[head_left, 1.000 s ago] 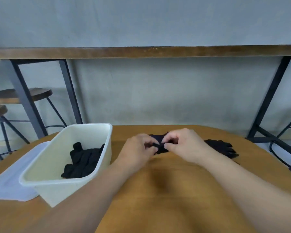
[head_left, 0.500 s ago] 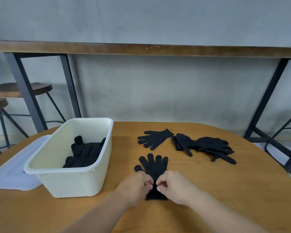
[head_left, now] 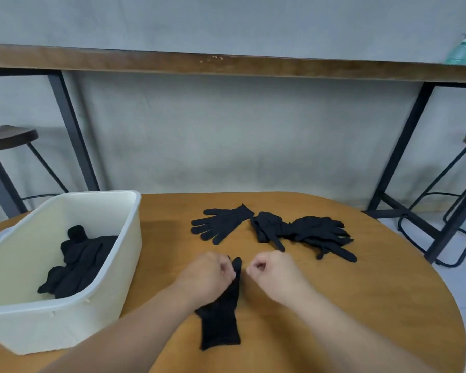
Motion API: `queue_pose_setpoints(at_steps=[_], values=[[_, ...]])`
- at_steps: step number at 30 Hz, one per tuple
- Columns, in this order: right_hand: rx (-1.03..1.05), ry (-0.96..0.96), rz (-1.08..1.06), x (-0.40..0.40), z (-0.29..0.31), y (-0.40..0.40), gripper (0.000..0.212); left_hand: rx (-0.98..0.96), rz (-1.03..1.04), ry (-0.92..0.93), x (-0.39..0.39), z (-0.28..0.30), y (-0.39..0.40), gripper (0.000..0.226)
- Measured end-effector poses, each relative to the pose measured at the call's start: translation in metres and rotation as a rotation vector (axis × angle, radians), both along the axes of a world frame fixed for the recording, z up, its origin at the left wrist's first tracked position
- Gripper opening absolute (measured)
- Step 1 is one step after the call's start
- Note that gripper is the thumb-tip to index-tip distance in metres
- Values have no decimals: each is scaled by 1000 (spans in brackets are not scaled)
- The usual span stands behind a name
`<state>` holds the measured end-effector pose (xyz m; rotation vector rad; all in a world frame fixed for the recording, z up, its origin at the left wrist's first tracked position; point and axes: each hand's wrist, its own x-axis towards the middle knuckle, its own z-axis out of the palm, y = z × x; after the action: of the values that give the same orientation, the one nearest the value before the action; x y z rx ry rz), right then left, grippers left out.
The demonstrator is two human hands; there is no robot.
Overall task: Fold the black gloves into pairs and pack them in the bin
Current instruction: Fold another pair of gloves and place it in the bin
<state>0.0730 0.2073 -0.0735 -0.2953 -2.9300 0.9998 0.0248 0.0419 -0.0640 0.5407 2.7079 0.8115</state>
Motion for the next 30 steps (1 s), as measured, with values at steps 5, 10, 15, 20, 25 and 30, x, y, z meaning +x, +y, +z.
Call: queue_pose_setpoints(at_steps=[5,10,15,20,25,30], values=[[76,146,-191,-53,4,41,17,117,136,4,-54,7,53,15],[283,84,-185,-108,-3,50,48,144,182,-30,-95,-9,80,7],[424,84,-160,-130,-12,55,30,248,206,-117,-117,-25,82,6],[125,153,-214,-127,-8,68,24,327,212,-144,-116,-23,78,28],[-426,137,-128,-102,32,61,19,402,127,-42,-106,-4,74,53],[-635,84,-118,-78,64,56,17,497,139,9,-89,31,57,10]])
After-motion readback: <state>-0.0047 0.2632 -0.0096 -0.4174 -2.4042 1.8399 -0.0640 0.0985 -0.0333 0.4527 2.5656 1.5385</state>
